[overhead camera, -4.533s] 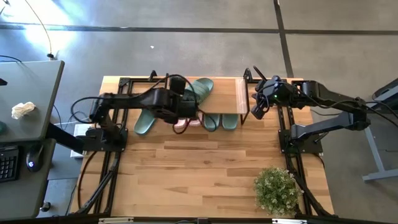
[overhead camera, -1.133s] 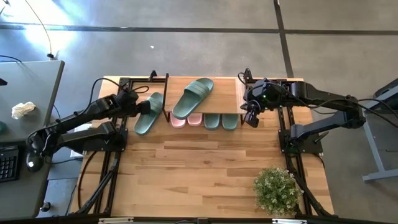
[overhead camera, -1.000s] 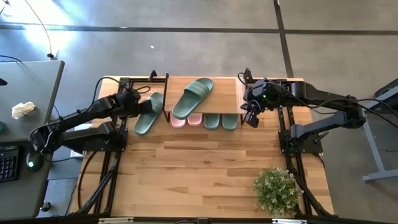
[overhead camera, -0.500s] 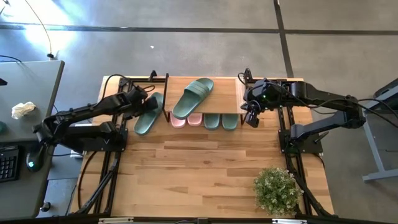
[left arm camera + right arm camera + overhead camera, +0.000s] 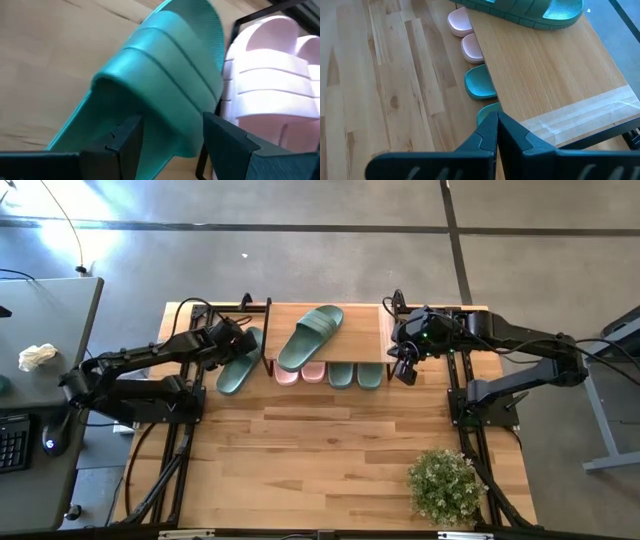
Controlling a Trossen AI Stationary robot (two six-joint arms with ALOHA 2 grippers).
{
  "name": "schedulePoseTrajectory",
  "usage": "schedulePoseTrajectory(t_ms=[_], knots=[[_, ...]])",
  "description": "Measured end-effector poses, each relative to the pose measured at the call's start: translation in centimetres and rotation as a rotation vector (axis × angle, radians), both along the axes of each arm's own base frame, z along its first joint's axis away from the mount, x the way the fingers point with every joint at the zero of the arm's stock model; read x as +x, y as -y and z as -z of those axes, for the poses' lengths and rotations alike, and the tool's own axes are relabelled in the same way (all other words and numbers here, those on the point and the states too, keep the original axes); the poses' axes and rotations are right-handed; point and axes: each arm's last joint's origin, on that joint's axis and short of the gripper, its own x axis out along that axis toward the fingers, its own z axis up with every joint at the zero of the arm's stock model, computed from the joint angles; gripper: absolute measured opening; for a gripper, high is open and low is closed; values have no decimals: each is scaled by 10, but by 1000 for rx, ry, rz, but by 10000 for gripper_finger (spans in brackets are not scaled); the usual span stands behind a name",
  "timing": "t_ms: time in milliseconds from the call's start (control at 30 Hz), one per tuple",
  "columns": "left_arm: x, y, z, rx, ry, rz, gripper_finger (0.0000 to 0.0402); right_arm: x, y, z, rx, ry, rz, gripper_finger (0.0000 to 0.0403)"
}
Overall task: Pick and place slides into the shelf
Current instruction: Put the green slide on the shelf
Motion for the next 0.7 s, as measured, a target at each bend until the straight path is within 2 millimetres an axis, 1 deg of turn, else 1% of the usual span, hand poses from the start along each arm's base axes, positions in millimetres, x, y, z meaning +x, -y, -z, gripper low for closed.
schedulePoseTrajectory(t_ms=[500,600,700], knots=[[14,-14,15,6,-4,-13,187,0,0,0,-1,0,0,0],[14,-14,16,20,-22,-23,172,0,0,0,-1,0,1,0],[13,-15,16,42,-41,-40,136,0,0,0,-1,0,1,0]])
